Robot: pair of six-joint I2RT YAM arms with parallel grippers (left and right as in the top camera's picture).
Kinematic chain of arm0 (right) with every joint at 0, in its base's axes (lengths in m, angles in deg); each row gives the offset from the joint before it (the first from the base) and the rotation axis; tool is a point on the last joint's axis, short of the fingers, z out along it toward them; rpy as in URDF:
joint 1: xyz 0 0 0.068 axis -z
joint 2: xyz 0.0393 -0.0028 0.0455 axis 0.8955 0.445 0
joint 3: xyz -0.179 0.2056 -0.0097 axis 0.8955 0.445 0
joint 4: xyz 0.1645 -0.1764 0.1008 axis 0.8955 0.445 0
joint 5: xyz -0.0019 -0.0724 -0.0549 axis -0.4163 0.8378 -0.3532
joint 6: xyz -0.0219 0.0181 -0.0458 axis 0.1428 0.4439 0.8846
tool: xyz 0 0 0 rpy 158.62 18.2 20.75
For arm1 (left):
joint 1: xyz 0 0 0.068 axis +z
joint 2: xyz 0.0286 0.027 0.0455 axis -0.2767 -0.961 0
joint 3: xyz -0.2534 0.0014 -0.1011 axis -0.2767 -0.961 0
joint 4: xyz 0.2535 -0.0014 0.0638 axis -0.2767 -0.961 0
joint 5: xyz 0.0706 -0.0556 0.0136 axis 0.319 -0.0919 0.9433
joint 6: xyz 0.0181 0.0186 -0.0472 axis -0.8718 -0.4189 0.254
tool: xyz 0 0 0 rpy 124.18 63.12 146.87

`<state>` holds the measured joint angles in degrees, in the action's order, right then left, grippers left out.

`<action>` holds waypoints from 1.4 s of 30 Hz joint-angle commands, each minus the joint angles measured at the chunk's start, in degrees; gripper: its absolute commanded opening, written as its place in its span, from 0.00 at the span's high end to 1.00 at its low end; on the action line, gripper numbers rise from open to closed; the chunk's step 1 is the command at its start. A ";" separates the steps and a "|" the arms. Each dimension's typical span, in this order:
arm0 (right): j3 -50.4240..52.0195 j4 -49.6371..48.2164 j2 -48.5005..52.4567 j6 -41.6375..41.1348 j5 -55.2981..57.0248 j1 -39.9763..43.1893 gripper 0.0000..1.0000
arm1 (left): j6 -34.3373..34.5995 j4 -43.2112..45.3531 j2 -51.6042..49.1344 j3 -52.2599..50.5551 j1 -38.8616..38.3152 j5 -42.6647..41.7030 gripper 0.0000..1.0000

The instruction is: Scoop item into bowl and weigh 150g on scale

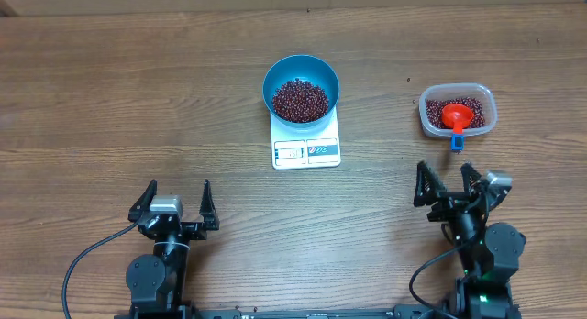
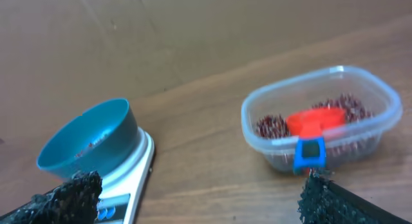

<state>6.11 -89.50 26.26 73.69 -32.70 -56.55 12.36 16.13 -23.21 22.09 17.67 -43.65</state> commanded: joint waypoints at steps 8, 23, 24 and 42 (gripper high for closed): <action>1.14 6.45 -12.66 0.02 1.36 -0.35 0.00 | -0.70 -0.15 0.44 -0.20 0.35 0.59 0.01; 1.14 14.82 -24.04 8.02 9.31 -0.96 0.00 | -0.70 -0.15 0.44 -0.20 0.35 0.59 0.01; 1.14 14.88 -24.04 8.04 10.08 -1.46 0.00 | -0.70 -0.15 0.44 -0.20 0.35 0.59 0.00; 1.14 15.04 -24.04 11.89 10.88 -5.84 0.00 | -0.70 -0.15 0.44 -0.20 0.35 0.59 0.01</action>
<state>6.63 -74.36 2.83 84.97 -22.54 -62.12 12.36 16.15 -23.21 22.09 17.67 -43.65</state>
